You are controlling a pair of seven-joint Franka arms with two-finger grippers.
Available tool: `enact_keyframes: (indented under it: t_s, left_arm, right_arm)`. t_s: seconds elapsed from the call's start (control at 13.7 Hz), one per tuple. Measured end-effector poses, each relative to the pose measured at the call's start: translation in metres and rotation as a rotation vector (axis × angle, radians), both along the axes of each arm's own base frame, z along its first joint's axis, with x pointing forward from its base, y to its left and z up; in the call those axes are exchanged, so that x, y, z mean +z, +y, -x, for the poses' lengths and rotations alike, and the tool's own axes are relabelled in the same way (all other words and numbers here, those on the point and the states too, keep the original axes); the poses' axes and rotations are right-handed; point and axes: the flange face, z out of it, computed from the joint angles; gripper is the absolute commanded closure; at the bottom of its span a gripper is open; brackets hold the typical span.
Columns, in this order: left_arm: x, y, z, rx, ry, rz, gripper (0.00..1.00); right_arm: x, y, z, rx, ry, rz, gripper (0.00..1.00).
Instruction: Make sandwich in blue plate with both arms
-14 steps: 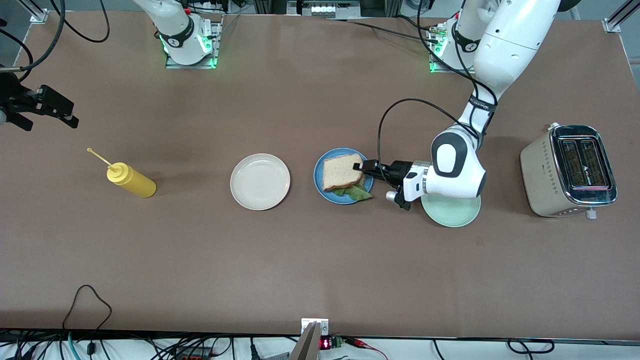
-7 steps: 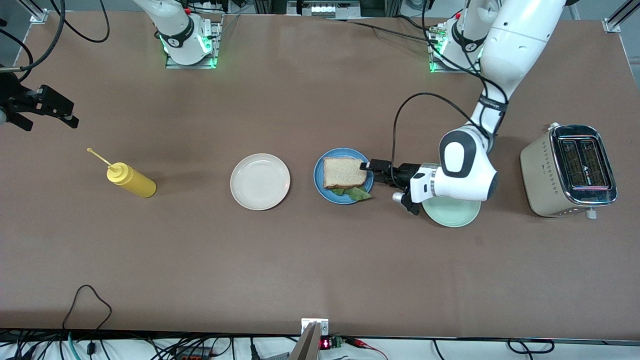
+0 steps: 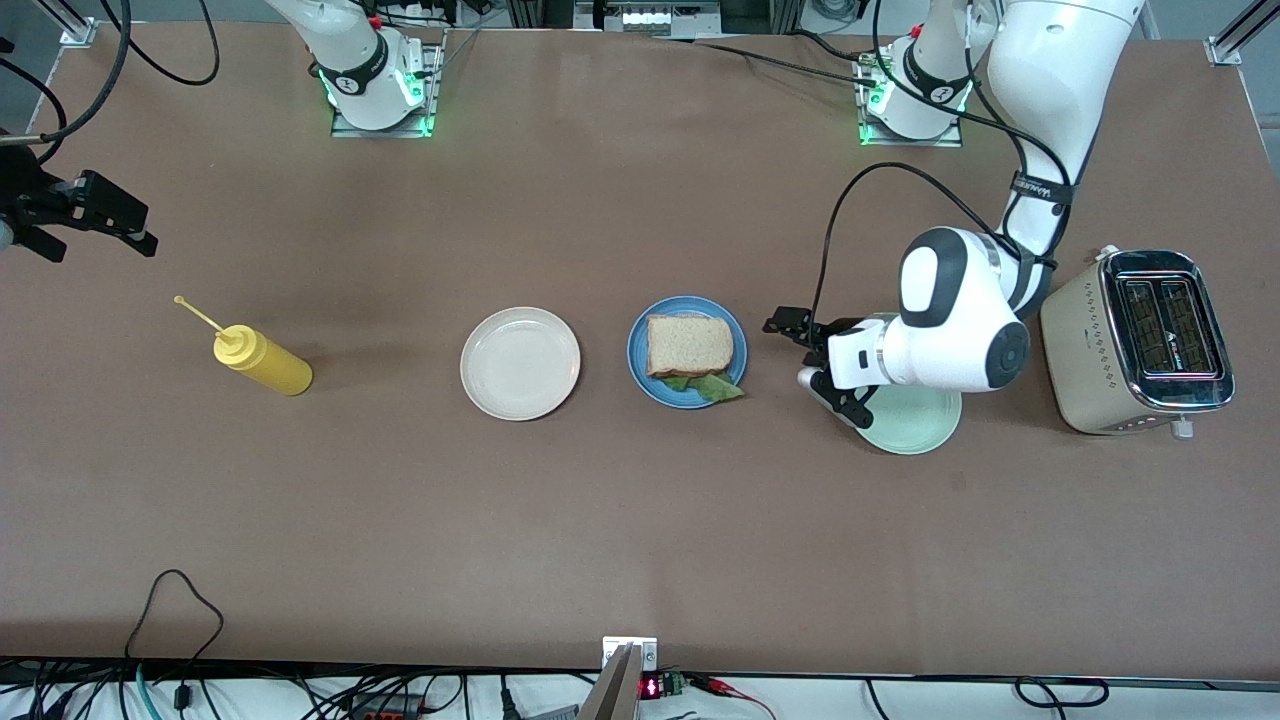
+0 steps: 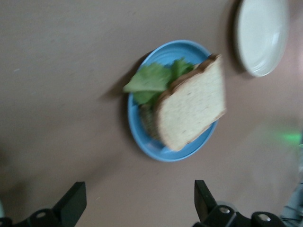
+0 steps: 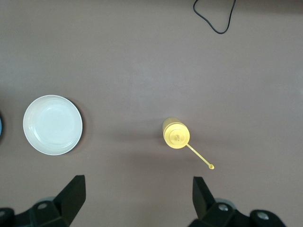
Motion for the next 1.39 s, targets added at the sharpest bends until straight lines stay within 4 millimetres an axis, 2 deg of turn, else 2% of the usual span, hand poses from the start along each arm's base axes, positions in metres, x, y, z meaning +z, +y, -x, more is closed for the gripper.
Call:
enact_keyframes:
  t_s: [0.29,0.51,0.66,0.8,1.02,1.09,1.24,1.39]
  left_arm:
    - [0.019,0.013,0.010,-0.079,0.015,-0.254,0.00]
    - [0.051,0.027,0.015,-0.116,-0.017,-0.440,0.00]
    - [0.079,0.037,0.013,-0.118,-0.062,-0.500,0.00]
    - [0.123,0.054,0.009,-0.086,-0.088,-0.517,0.00]
    - [0.218,0.086,0.003,-0.025,-0.086,-0.524,0.00]
    - [0.247,0.102,0.001,0.009,-0.101,-0.521,0.00]
    - [0.286,0.140,0.000,0.086,-0.138,-0.516,0.00]
    - [0.306,0.169,0.006,0.156,-0.158,-0.518,0.00]
  right_arm:
    - [0.000,0.000,0.000,0.000,0.000,0.000,0.00]
    - [0.000,0.000,0.000,0.000,0.000,0.000,0.00]
    - [0.000,0.000,0.000,0.000,0.000,0.000,0.00]
    - [0.000,0.000,0.000,0.000,-0.003,0.000,0.00]
    - [0.000,0.000,0.000,0.000,-0.003,0.000,0.00]
    - [0.000,0.000,0.000,0.000,-0.003,0.000,0.00]
    - [0.000,0.000,0.000,0.000,-0.003,0.001,0.00]
    - [0.000,0.000,0.000,0.000,-0.003,0.001,0.00]
